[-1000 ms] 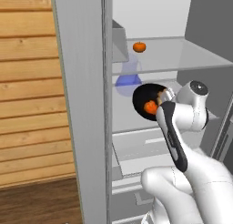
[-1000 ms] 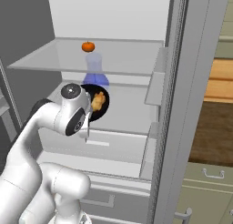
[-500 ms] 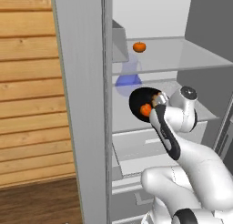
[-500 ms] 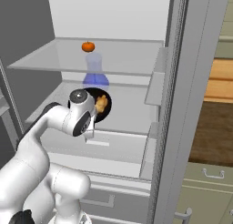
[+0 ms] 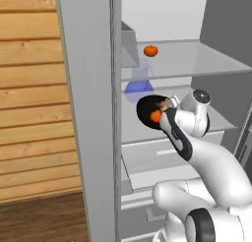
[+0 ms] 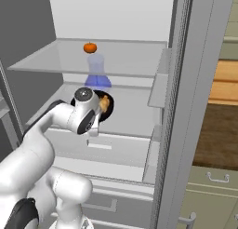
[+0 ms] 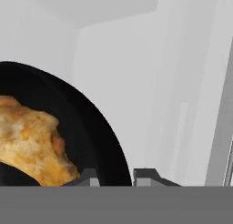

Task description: Pick the chicken drumstick and squash from their plates and place them in the bowl. Then put the bowl in the fridge.

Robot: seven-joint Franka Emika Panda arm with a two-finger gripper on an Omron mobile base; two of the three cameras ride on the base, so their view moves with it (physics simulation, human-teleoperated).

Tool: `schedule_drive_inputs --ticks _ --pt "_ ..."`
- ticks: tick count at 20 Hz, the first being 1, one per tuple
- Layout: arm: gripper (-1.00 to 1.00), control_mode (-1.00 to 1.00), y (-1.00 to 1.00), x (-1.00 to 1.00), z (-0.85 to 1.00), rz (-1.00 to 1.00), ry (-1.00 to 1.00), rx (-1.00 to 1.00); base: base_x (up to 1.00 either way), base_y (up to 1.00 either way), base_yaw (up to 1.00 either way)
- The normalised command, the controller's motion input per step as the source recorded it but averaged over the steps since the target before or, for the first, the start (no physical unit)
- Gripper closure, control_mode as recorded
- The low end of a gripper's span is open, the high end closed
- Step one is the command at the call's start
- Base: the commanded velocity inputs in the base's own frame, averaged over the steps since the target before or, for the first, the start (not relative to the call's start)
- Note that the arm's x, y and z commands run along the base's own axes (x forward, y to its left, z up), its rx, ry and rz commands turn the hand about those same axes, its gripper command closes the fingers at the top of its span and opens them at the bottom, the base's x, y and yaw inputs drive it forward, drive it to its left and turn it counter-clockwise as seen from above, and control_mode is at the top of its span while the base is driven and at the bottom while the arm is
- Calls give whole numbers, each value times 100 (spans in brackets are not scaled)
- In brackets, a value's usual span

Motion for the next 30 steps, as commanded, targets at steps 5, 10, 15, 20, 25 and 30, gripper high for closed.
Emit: schedule_drive_inputs --ticks 5,10,15,20,25,30 --pt "-100 -100 0 0 1 2 -21 0 0 0 0" --pt "-100 -100 0 -12 25 2 -17 3 0 0 0" --pt "-100 -100 0 -60 86 6 -2 1 0 0 0" --pt "-100 -100 0 -87 94 5 3 -12 0 0 0" --pt "-100 -100 16 -100 50 8 -34 -6 0 0 0" --pt "-100 -100 24 -80 84 1 -18 0 0 0 0"
